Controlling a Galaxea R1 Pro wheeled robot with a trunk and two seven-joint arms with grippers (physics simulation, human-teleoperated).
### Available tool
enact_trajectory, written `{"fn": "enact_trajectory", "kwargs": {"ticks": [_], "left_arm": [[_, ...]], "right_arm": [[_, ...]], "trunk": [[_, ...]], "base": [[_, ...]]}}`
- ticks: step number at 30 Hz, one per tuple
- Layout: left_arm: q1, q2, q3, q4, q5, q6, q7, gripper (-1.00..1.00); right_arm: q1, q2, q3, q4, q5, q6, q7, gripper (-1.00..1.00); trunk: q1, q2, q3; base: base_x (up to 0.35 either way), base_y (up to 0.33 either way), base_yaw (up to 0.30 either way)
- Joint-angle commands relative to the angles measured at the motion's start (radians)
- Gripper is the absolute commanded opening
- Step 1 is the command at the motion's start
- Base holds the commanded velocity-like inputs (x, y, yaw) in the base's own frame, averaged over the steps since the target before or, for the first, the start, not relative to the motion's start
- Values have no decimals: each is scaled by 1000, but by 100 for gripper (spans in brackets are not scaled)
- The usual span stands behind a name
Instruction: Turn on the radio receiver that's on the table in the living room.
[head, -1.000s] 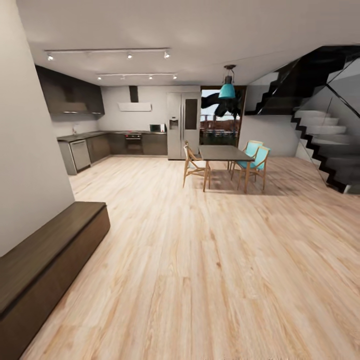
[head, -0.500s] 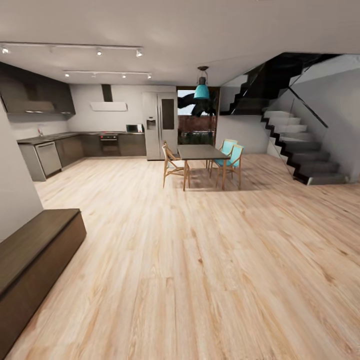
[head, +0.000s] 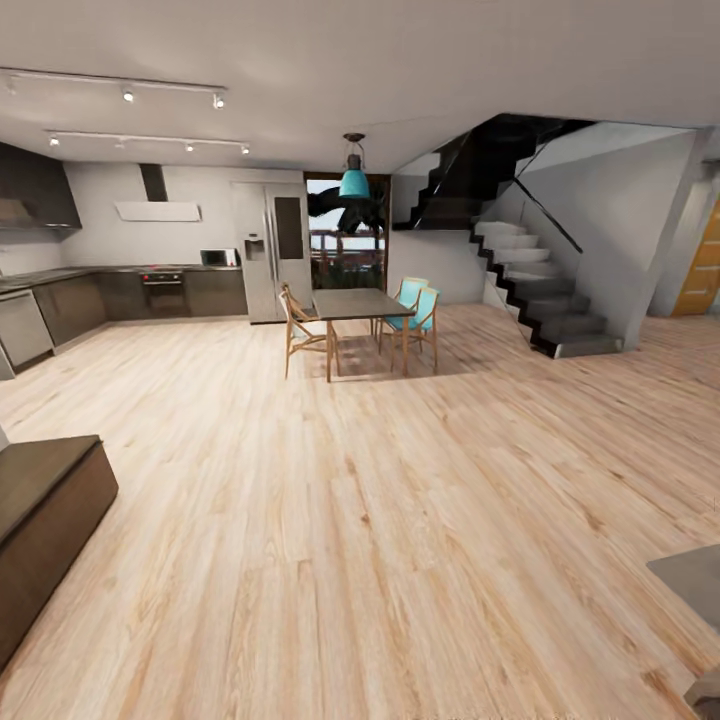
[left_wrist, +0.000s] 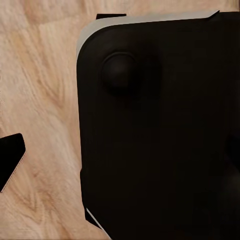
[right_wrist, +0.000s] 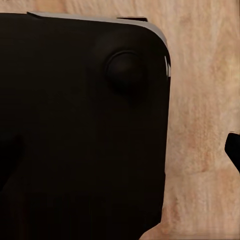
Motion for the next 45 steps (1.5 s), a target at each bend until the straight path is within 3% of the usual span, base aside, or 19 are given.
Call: {"fn": "enact_trajectory", "kwargs": {"ticks": [1, 45], "left_arm": [[0, 0, 0, 0, 0, 0, 0, 100], [0, 0, 0, 0, 0, 0, 0, 100]], "right_arm": [[0, 0, 0, 0, 0, 0, 0, 100], [0, -8, 0, 0, -1, 0, 1, 100]], "trunk": [[0, 0, 0], [0, 0, 0]], "base": [[0, 0, -292], [0, 0, -292]]}}
